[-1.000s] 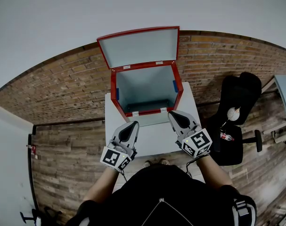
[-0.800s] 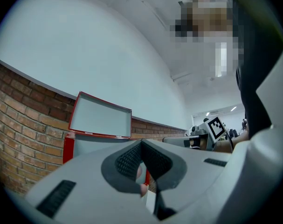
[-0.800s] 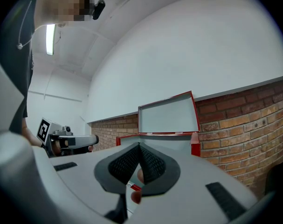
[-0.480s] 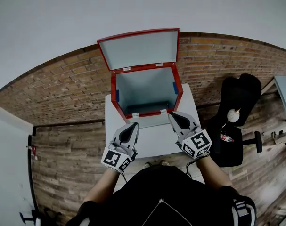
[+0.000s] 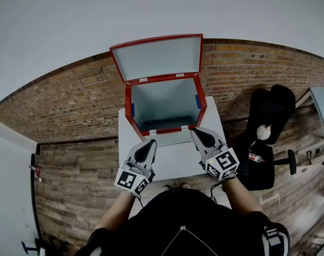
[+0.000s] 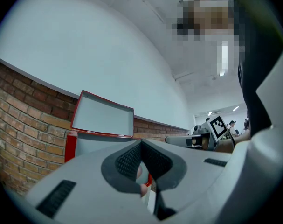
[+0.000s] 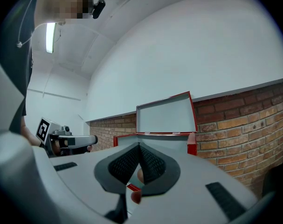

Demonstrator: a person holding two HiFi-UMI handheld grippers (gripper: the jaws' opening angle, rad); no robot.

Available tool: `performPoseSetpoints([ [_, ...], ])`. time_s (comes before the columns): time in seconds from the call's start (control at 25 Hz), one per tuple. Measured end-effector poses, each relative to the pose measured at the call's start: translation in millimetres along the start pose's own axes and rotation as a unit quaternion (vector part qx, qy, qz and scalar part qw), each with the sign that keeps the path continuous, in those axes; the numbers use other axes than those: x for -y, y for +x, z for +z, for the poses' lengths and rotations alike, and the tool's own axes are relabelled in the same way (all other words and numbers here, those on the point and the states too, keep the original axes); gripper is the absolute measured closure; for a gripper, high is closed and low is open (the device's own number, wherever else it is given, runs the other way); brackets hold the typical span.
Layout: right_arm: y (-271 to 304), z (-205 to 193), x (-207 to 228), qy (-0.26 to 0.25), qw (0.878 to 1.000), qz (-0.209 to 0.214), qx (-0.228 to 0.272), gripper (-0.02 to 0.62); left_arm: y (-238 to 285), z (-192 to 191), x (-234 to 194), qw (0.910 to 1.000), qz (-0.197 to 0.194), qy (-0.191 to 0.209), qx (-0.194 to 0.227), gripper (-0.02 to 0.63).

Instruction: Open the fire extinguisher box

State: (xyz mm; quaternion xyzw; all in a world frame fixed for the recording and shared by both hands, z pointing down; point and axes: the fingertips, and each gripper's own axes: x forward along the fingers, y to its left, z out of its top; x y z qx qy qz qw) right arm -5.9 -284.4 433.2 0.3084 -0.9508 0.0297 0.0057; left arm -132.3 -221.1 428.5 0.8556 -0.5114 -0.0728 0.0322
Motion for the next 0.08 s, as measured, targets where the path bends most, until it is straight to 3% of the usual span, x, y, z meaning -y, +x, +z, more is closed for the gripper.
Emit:
performPoseSetpoints([
  [0.08,0.3,-2.1,0.3,-0.002,1.000,0.000,-0.002,0.577,1.2,-1.1,-0.7,1.0000,0.001,0.000,-0.002,0.557],
])
